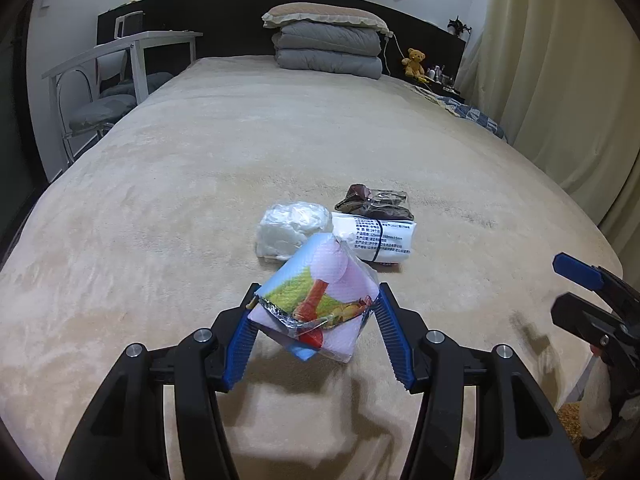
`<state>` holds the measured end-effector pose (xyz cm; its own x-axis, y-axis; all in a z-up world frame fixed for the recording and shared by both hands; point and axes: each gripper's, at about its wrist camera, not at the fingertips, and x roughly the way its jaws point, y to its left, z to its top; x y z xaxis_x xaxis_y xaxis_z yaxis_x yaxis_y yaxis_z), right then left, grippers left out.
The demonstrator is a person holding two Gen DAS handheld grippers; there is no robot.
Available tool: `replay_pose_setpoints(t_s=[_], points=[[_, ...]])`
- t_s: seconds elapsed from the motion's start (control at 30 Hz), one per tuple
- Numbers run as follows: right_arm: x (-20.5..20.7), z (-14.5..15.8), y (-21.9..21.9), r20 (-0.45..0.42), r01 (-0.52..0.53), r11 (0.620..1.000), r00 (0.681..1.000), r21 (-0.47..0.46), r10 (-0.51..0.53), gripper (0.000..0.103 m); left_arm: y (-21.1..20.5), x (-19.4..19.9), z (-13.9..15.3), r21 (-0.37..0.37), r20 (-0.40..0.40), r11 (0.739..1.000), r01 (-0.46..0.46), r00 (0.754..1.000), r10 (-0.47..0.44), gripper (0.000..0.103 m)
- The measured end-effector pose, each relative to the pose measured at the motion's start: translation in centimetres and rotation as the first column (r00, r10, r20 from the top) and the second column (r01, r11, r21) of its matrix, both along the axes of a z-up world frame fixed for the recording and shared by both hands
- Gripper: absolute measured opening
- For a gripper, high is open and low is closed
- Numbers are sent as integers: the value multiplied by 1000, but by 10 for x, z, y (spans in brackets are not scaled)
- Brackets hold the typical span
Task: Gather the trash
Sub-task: 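Grasp the brown foil packet with the right tool while the left tool holds the wrapper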
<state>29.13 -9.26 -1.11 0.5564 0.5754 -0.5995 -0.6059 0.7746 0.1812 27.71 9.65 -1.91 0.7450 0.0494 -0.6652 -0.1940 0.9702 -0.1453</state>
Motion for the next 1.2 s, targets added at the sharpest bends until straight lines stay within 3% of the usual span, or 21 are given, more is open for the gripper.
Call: replay_pose_setpoints(t_s=[0.7, 0.83, 1.03, 1.1, 1.2], points=[[83, -18, 101, -79, 57, 997, 995, -56, -61, 98, 37, -39, 10, -75, 28, 996, -41, 999, 43, 54], [101, -29, 115, -125, 71, 994, 989, -79, -81, 85, 40, -41, 10, -91, 31, 995, -45, 998, 48, 54], [118, -40, 126, -150, 119, 988, 980, -103, -134, 84, 45, -42, 8, -110, 32, 993, -51, 998, 55, 54], [122, -45, 129, -163, 130, 984, 975, -124, -149, 68, 45, -43, 8, -114, 32, 992, -52, 998, 56, 54], [123, -47, 130, -164, 128, 984, 975, -123, -147, 62, 45, -42, 7, -119, 30, 992, -53, 998, 57, 54]])
